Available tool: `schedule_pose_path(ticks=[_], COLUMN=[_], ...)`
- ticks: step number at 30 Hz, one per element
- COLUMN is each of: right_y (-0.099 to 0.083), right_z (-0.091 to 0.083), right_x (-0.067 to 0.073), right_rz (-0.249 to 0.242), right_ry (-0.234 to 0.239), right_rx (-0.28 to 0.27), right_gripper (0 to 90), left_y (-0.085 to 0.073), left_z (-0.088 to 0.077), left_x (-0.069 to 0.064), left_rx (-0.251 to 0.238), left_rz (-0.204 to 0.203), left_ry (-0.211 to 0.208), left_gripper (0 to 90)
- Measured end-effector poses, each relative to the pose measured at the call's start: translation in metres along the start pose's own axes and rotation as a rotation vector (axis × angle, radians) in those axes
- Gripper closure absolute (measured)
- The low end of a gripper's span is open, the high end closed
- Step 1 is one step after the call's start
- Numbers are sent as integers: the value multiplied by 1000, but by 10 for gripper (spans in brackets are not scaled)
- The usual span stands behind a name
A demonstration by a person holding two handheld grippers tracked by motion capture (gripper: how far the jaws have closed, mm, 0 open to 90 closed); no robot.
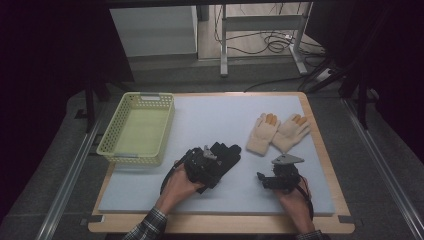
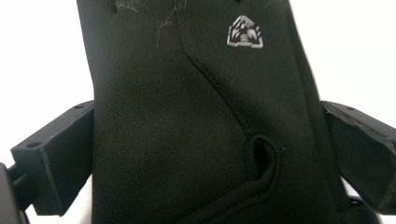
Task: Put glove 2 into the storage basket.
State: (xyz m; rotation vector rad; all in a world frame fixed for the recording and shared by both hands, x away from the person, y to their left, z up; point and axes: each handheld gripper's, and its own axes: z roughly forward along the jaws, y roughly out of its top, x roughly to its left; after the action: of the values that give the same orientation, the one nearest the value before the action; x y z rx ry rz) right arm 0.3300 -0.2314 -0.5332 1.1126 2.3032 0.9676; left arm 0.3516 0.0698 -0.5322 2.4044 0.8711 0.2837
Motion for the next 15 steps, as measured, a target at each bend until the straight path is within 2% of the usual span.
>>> schedule_pose_path(ticks=[2,4,7,10,12,14,15], right_y=[0,0,0,0,0,0,0], right_z=[0,0,0,0,0,0,0], right_x=[0,0,0,0,0,0,0], right_rz=[-3,0,0,1,0,0,0], right_ry=[-1,0,0,0,0,0,0], right_rx=[1,0,0,0,0,0,0], right_gripper=[200,200,200,199,200,199,200], left_y=[1,1,0,0,0,0,0], left_z=[0,3,2,-1,-5,-9,-11], left_x=[4,11,7,7,8,9,10], left_rx=[7,10,6,11,16,11,12], left_rz=[-13,-50,-51,-52,-62,-65,-65], left_ry=[10,-21,-12,-15,-10,-9,-8], left_gripper=[0,0,0,50,131,285,335])
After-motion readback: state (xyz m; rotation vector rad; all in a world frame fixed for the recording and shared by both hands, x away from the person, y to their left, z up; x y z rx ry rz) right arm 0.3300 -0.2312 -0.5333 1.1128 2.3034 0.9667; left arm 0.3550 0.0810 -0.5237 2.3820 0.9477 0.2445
